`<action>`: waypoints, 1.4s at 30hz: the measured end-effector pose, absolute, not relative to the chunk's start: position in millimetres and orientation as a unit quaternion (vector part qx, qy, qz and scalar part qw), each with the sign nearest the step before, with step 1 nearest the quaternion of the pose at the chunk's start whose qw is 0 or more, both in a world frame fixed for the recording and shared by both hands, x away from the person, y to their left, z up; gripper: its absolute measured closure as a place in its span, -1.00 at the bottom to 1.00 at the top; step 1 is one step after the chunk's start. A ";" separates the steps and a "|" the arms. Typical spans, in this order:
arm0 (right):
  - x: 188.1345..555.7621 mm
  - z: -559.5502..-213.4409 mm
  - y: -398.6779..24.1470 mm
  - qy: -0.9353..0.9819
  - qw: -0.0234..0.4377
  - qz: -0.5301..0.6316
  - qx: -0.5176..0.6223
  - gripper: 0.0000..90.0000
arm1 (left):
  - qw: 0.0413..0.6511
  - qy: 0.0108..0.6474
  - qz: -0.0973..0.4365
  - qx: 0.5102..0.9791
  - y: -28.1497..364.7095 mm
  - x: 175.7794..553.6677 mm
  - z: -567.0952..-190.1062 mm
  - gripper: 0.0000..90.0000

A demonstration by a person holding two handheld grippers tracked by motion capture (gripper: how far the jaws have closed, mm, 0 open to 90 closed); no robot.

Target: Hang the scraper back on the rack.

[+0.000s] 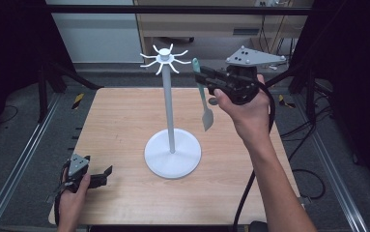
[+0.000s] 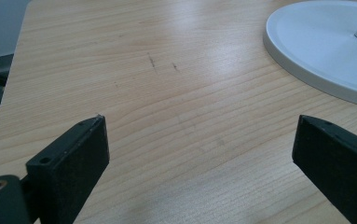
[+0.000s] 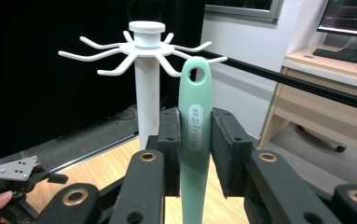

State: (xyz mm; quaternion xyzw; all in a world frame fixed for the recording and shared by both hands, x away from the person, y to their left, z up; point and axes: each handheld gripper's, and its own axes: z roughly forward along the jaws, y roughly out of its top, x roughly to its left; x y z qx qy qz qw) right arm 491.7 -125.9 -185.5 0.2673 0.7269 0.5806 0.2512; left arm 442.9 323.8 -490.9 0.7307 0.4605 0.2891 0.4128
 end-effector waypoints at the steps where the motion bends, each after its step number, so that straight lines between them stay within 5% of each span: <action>1: 491.9 -185.0 -125.2 0.727 0.249 0.581 0.266 0.65 | 0.413 0.461 0.289 0.731 323.8 442.9 -490.9 -0.93; 35: 500.9 -187.0 -109.3 0.751 0.232 0.563 0.255 0.64 | 0.412 0.462 0.288 0.730 324.7 442.6 -491.0 -0.93; 42: 495.7 -190.7 -116.8 0.739 0.240 0.572 0.261 0.40 | 0.413 0.462 0.289 0.730 324.9 442.6 -490.9 -0.93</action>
